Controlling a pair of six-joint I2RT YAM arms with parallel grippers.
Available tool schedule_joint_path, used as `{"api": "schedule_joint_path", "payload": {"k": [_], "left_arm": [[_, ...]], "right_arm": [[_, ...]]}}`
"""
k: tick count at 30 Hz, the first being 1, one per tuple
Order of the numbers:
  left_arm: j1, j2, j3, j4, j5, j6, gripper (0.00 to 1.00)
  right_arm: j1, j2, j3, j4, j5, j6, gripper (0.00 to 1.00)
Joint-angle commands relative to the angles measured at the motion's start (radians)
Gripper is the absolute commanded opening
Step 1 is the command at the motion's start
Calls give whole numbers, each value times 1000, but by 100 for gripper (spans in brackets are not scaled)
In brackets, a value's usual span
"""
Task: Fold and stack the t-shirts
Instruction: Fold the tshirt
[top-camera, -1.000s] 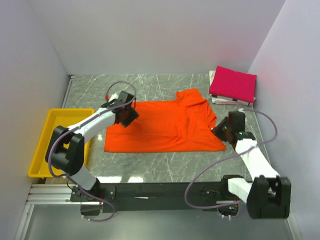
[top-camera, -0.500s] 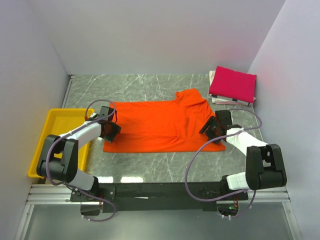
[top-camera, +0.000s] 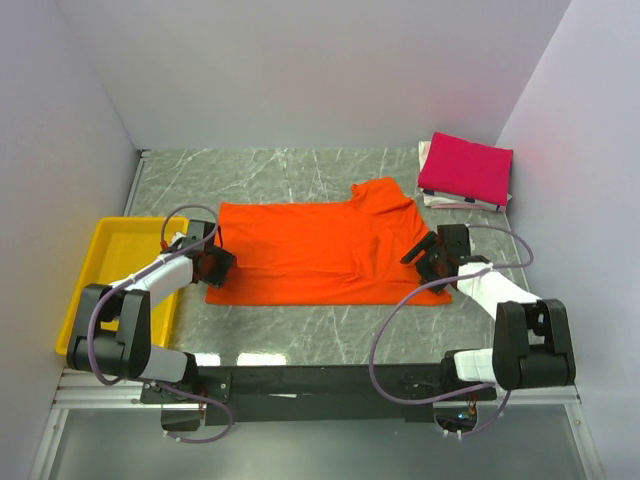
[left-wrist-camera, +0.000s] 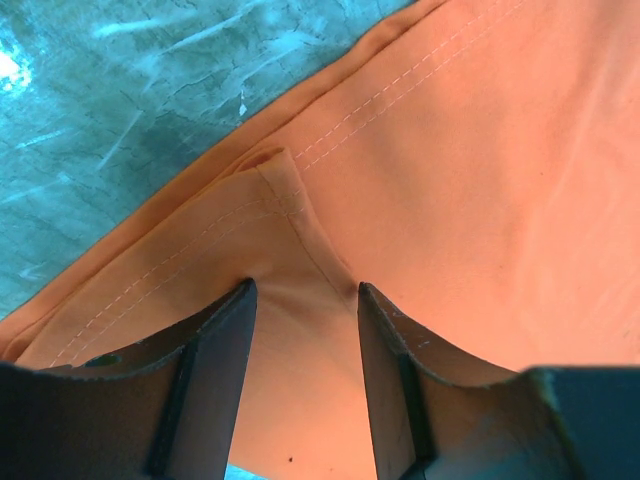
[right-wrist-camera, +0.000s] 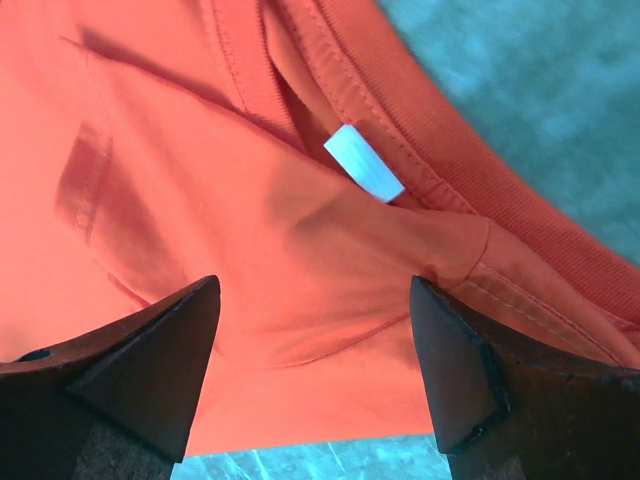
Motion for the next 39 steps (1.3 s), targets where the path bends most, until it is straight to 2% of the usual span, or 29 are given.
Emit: {"api": "schedule_joint_path", "payload": {"k": [1, 13, 26, 30, 34, 37, 39], "left_arm": [[19, 17, -78, -115, -68, 19, 53], [43, -110, -164, -166, -42, 30, 53], [45, -292, -196, -287, -54, 36, 53], [45, -290, -83, -325, -62, 76, 55], [45, -224, 150, -342, -56, 131, 57], [45, -127, 303, -341, -83, 140, 57], [45, -21, 385, -377, -192, 122, 56]], "right_arm": [[-35, -36, -98, -138, 50, 8, 84], [-135, -231, -202, -208, -26, -21, 85], [-135, -415, -216, -327, -42, -25, 85], [-135, -449, -118, -360, -29, -56, 85], [-130, -393, 61, -275, -109, -149, 84], [-126, -246, 251, -201, -129, -235, 83], [-123, -155, 337, -189, -121, -260, 82]]}}
